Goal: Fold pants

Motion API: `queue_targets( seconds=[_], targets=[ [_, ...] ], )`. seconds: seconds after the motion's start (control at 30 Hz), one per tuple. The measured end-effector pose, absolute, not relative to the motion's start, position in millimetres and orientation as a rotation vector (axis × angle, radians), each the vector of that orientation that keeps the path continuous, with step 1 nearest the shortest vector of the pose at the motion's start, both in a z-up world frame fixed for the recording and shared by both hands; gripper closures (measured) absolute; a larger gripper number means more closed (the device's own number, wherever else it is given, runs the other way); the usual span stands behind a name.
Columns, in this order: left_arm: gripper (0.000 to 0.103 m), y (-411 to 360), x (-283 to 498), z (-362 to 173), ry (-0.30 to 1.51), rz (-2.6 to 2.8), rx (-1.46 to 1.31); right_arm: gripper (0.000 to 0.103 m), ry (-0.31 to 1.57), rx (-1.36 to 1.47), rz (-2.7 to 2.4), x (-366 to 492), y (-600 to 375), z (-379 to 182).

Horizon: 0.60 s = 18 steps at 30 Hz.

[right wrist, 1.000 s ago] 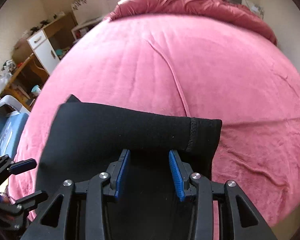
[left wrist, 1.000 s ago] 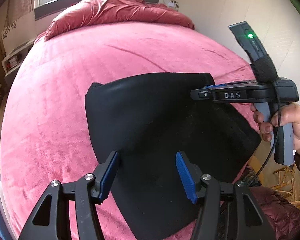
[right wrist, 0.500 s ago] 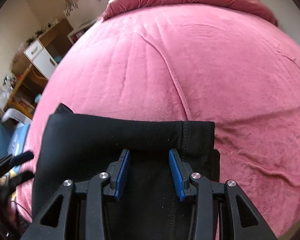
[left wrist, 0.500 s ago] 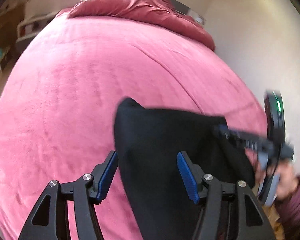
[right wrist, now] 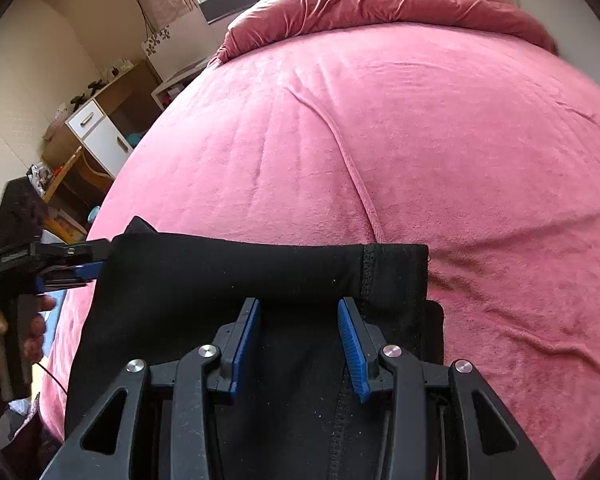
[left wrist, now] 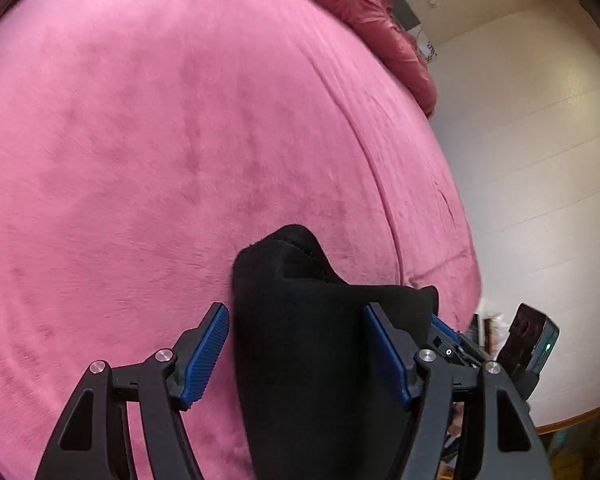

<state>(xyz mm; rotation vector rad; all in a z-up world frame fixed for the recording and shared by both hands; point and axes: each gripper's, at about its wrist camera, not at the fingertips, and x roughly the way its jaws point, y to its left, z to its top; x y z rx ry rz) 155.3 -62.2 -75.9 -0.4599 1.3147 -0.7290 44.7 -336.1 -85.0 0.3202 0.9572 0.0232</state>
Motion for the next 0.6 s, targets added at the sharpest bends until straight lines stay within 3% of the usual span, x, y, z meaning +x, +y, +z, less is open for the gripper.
queue_targets(
  seconds=[0.07,0.17,0.23,0.37,0.43,0.5,0.6],
  targets=[
    [0.035,-66,158,-84,1.336,-0.747,-0.483,0.062,0.947,0.329,0.027,44,-338,-86],
    [0.064,-68,150,-74,1.249,-0.748,-0.432,0.062,0.934,0.32,0.028,40,-337,-87],
    [0.068,-70,129,-48,1.123,-0.769,-0.358,0.062,0.927,0.298,0.027,39,-333,-87],
    [0.07,-89,99,-25,0.987,-0.668,-0.133,0.062,0.924,0.271,0.033,39,-327,-91],
    [0.07,-101,106,-42,1.055,-0.58,-0.069,0.062,0.939,0.267,0.032,44,-326,-93],
    [0.063,-100,122,-62,1.152,-0.528,-0.141,0.062,0.958,0.244,0.018,50,-321,-93],
    [0.054,-97,122,-57,1.156,-0.534,-0.152,0.06,0.971,0.216,0.019,50,-317,-88]
  ],
)
